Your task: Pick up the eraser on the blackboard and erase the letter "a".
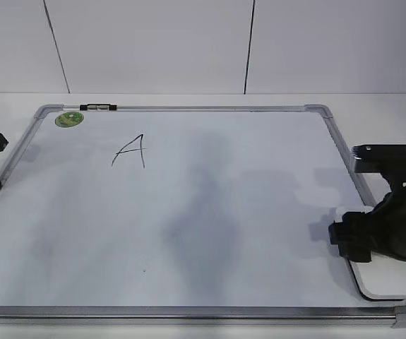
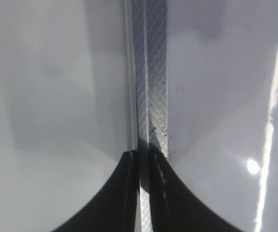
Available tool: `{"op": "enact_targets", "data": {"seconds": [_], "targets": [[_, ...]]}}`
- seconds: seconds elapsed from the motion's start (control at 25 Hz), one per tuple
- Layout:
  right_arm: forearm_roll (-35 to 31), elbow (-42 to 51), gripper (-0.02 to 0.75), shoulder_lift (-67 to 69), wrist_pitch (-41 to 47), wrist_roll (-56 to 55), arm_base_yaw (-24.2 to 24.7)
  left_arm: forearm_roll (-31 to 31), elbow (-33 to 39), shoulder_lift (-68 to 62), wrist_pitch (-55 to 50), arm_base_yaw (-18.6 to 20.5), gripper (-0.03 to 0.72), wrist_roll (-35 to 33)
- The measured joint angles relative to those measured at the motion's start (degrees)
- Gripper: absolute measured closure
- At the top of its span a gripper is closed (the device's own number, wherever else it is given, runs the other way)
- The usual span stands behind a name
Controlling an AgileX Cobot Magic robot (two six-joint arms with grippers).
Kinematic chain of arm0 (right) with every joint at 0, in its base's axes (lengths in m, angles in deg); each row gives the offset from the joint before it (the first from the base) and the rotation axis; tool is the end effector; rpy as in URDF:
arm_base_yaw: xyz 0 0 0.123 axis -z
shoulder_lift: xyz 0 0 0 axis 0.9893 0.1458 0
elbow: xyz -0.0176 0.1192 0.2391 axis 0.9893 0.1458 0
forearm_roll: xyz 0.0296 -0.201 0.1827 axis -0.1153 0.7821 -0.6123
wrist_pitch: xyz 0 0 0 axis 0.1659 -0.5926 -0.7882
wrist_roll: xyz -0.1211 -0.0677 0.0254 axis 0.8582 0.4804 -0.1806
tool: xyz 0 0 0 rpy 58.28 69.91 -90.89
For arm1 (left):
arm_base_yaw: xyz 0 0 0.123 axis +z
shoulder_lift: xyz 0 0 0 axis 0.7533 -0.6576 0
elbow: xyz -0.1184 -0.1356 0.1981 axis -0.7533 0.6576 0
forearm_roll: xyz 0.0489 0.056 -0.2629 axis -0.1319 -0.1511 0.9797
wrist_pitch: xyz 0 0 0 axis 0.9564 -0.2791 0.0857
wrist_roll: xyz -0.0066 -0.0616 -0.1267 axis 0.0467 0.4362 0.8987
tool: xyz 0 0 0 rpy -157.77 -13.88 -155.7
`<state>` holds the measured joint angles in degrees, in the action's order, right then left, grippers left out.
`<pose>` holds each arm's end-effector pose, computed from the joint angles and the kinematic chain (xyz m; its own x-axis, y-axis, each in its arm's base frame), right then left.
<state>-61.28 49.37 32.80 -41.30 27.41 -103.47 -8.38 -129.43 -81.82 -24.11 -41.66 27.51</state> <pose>0.2769 0.0837 0.0839 -0.9142 0.0143 -0.4050 0.0257 0.9994 -0.0227 0.4161 0.0168 0.0706 -0.9985 0.0338 -0.0434 0.0436 0.9676 -0.2488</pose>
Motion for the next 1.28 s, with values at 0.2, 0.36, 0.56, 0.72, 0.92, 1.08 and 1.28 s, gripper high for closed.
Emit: {"op": "enact_targets", "data": {"seconds": [0.2, 0.36, 0.56, 0.72, 0.92, 1.08, 1.28], "targets": [[0.58, 0.00, 0.190, 0.00, -0.34, -0.10, 0.00, 0.00, 0.00, 0.00, 0.00, 0.00, 0.670, 0.00], [1.91, -3.02, 0.190, 0.00, -0.55, -0.19, 0.00, 0.00, 0.00, 0.00, 0.00, 0.00, 0.670, 0.00], [4.88, -11.40, 0.190, 3.02, 2.54, -0.19, 0.20, 0.00, 0.00, 0.00, 0.00, 0.00, 0.670, 0.00], [6.00, -16.34, 0.190, 7.95, 4.95, -0.19, 0.78, 0.00, 0.00, 0.00, 0.00, 0.00, 0.670, 0.00], [5.90, -19.63, 0.190, 11.34, 4.61, -0.19, 4.60, 0.10, 0.00, 0.00, 0.00, 0.00, 0.670, 0.00], [5.90, -21.74, 0.190, 13.44, 4.24, 2.25, 7.02, 0.10, 0.00, 0.00, -0.03, 0.00, 0.670, 0.00], [3.66, -24.70, 0.190, 16.19, 3.64, 5.38, 7.30, 0.10, 0.00, 0.00, -0.13, 0.00, 0.670, 0.00]]}}
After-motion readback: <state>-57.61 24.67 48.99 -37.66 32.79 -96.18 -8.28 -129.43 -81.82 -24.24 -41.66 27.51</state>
